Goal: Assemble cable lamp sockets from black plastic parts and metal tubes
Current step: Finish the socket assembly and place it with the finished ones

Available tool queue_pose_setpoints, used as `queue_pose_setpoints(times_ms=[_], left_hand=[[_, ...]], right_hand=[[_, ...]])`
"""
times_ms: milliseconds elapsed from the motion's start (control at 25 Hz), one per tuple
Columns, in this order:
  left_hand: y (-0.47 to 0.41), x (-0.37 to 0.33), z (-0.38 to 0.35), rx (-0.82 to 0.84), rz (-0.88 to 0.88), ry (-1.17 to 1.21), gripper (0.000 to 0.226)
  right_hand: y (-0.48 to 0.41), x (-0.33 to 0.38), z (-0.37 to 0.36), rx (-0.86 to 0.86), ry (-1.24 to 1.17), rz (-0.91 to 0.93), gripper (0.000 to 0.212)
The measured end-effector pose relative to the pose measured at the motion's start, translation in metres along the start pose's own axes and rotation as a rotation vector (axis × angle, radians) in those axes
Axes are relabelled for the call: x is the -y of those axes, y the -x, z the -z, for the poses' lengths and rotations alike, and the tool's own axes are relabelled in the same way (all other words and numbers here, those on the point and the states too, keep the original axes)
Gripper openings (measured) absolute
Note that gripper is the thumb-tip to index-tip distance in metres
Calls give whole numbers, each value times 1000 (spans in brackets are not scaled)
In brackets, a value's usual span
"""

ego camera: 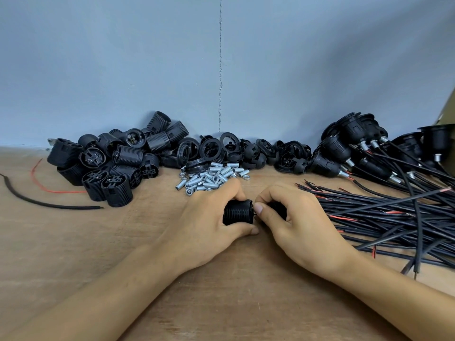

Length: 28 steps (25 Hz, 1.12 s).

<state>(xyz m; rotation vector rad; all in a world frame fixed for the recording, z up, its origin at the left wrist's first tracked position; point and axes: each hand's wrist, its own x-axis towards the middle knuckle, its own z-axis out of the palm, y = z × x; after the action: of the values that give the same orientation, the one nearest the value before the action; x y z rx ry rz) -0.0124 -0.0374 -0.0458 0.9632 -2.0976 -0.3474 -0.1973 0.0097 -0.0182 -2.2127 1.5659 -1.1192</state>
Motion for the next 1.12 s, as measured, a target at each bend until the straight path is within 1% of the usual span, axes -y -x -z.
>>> queue_pose_setpoints(times_ms=[280,480,520,600,640,720,760,800,840,960,1000,1120], left_hand=[[0,-1,1,27,-1,-15,46],[-1,-1,-1,-3,19,-39,44],[-1,-1,-1,-4,25,-41,43],[-1,2,0,-20,44,-28,43],[-1,3,1,-39,56,-11,42],[-2,4,2,-73,84,16,40],[-3,5,3,-81,97,24,39],[-3,5,4,-80,111,32,37],[-3,5,5,-70,126,42,35],[-3,2,6,-56,130,70,33],[-3,1,7,-65,118,73,35],[-3,-1,7,-86,94,76,40]], right_hand=[[1,0,1,12,-7,-12,13],[-1,-3,1,-23,-32,-54,16],[-1,-1,0,-26,-28,-55,16],[-3,1,2,6,-44,-47,8],[-6,0,7,48,-41,-57,13],[-15,-7,23,220,42,-108,49],[-19,-12,33,320,117,-132,62],[-22,-15,40,400,169,-142,66],[-23,-18,44,438,184,-138,61],[-22,-23,44,395,80,-86,28],[-22,-24,41,388,63,-54,23],[-22,-26,38,438,21,2,19]])
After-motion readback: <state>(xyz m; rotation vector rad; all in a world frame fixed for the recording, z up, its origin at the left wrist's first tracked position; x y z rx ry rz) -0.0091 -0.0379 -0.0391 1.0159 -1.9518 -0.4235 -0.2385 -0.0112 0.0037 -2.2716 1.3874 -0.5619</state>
